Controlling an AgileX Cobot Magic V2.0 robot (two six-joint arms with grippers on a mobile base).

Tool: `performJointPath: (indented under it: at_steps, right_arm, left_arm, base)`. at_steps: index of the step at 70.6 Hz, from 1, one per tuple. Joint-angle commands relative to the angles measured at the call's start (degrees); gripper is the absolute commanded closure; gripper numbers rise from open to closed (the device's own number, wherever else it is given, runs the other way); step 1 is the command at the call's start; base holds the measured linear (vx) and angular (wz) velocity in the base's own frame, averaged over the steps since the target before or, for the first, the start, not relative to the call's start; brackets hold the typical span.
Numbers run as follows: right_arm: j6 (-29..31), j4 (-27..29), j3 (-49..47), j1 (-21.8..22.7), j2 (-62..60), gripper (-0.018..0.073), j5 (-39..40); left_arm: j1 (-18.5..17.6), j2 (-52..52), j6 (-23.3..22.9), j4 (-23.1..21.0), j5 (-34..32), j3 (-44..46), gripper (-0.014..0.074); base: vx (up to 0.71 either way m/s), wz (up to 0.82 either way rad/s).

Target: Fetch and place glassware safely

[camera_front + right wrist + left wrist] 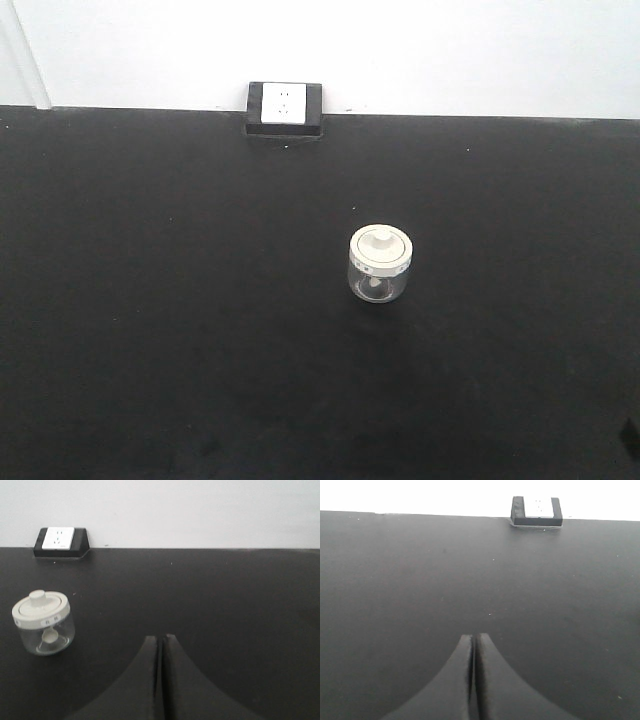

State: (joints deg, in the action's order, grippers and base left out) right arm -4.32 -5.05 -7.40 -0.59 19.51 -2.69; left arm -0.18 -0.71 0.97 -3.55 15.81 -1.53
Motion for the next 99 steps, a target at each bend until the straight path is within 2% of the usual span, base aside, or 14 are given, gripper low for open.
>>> performJointPath:
  at_steps: [1,29,33,47,99]
  right_arm:
    - [0.78,0.17,1.28,0.36,-3.53,0.0563,4.67]
    - [0.78,0.05,10.16,0.36,-13.72,0.0563,5.20]
    - [0.78,0.05,10.04,0.36,-15.23,0.0563,2.69]
    - [0.84,0.05,10.04,0.36,-20.88,0.0563,1.71]
    - [0.78,0.05,10.04,0.36,-20.77,0.0563,2.13]
  left_arm:
    - [0.01,-0.69,-0.50,-0.63,-4.60,-1.73,0.0603]
    - [0.01,-0.69,-0.50,-0.63,-4.60,-1.73,0.0603]
    - [0.01,-0.69,-0.50,-0.63,-4.60,-1.73,0.0603]
    - [0.01,-0.69,-0.50,-0.63,-4.60,-1.73,0.0603]
    - [0.01,-0.69,-0.50,-0.63,-4.46,-1.73,0.0603]
  base:
    - [0.00,0.00]
    - [0.00,0.00]
    - [0.00,0.00]
    - [0.00,0.00]
    - [0.00,0.00]
